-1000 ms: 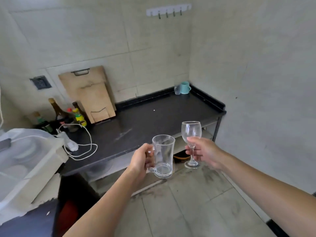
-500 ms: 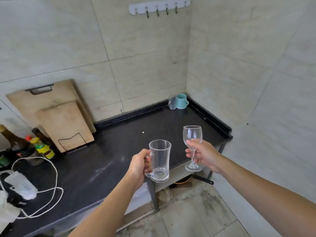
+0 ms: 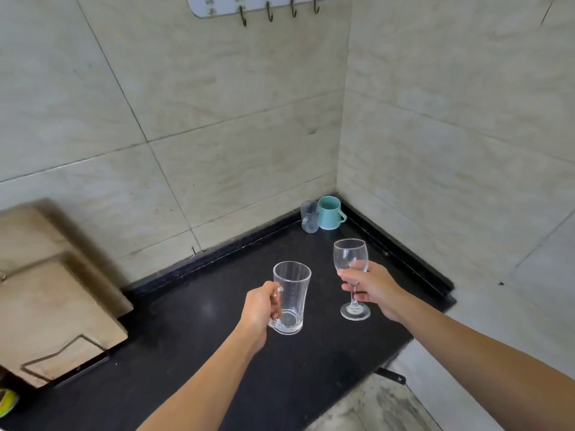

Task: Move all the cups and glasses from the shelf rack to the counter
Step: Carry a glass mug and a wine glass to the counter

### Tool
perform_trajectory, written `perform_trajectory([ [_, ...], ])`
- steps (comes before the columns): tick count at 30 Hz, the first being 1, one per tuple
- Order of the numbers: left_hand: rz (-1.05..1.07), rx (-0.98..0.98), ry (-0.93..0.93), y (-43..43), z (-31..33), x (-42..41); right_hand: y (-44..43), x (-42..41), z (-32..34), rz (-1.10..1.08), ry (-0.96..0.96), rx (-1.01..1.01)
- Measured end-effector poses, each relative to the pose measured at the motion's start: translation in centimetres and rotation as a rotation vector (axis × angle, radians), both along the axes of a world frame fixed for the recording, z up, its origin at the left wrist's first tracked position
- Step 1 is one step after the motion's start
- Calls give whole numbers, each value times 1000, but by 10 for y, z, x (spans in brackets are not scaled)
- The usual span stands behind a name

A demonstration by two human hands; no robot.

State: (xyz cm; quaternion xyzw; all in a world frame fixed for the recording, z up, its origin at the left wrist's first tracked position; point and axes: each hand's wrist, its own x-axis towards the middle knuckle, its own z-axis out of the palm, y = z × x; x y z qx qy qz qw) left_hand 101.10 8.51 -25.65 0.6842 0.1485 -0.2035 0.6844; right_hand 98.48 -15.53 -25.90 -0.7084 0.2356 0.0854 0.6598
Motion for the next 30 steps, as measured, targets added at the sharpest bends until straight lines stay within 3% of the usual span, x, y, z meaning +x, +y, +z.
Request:
perform_trajectory([
  [9,89,114,77,-46,-43,118,-39,135,-46,136,51,-116],
  [18,238,226,213,-47,-94,218,-5,289,-117,376,15,-224],
  [30,311,193,217,-39,-132,273,28,371,-172,445,-62,-306],
])
